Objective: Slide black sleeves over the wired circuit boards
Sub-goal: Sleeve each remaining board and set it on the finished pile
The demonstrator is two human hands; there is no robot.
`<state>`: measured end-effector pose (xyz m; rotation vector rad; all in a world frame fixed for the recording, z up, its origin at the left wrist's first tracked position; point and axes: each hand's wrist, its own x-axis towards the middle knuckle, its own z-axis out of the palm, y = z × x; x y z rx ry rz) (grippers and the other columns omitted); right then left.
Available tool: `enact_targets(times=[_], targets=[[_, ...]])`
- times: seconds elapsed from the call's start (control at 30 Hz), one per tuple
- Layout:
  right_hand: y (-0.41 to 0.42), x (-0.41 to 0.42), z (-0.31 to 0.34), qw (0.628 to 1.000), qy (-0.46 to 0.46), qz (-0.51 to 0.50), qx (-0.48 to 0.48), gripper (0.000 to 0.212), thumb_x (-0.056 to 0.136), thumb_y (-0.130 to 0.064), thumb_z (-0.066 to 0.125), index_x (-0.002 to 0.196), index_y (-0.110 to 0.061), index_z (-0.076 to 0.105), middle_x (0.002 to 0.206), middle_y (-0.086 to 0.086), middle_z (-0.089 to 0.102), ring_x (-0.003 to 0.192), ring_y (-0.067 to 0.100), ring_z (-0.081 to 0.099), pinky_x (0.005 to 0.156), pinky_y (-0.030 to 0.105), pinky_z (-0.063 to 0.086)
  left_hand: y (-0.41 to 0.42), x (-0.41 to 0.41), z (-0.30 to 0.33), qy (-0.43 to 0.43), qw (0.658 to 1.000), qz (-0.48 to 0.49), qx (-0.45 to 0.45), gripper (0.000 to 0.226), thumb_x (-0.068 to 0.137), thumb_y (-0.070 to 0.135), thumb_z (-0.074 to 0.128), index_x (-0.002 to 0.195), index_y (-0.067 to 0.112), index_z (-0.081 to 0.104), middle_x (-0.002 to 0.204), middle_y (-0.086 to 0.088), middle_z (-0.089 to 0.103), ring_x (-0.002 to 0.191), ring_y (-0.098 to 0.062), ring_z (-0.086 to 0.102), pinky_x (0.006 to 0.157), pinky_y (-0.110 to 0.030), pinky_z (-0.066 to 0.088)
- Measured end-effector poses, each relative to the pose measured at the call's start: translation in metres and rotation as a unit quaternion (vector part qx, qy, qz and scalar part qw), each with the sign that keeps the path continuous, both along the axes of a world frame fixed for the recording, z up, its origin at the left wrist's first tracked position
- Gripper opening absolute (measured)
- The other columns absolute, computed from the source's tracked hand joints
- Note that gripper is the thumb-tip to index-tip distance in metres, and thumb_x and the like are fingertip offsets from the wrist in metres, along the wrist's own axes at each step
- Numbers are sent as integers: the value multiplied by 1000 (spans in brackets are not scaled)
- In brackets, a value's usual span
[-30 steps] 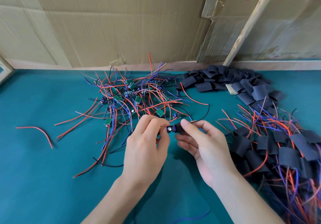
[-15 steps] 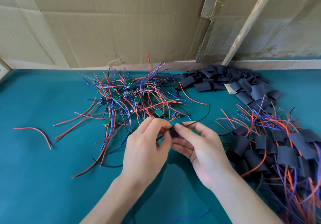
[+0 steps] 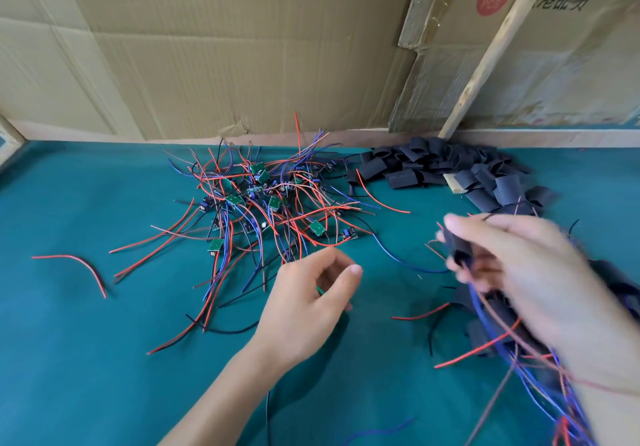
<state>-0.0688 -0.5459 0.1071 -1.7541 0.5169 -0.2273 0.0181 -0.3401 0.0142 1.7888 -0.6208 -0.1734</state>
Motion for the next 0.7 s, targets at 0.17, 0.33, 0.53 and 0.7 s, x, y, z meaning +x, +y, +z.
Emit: enact_targets(times=[0.17,0.33,0.53,0.7], targets=[[-79,-34,37,907,218,-37,-358,76,29,-109,51,88,-64,66,65,-15,75,73,23,73,81,45,60,0,8,-9,-44,994,35,96,12,90,13,64,81,20,67,70,5,66,63,-19,63,71,-34,53],[-23,10,37,877,62,99,-466,34,67,-70,59,98,-58,64,67,-34,68,66,-8,65,65,20,51,0,7,-10,-62,990,27,122,8,88,15,64,85,21,67,72,10,66,64,-10,59,72,-29,52],[35,109,-39,817,111,241,-512,31,96,-22,61,121,-41,61,106,-6,64,109,27,58,89,39,50,2,9,-8,-53,990,22,126,9,89,15,63,86,22,68,72,8,66,66,-10,59,71,-25,50],[25,126,-61,826,82,192,-524,11,90,-28,70,90,-36,62,98,-7,49,106,28,58,83,38,47,1,11,-6,-49,990,16,130,8,89,15,62,87,20,67,69,10,63,63,-6,55,70,-23,48]])
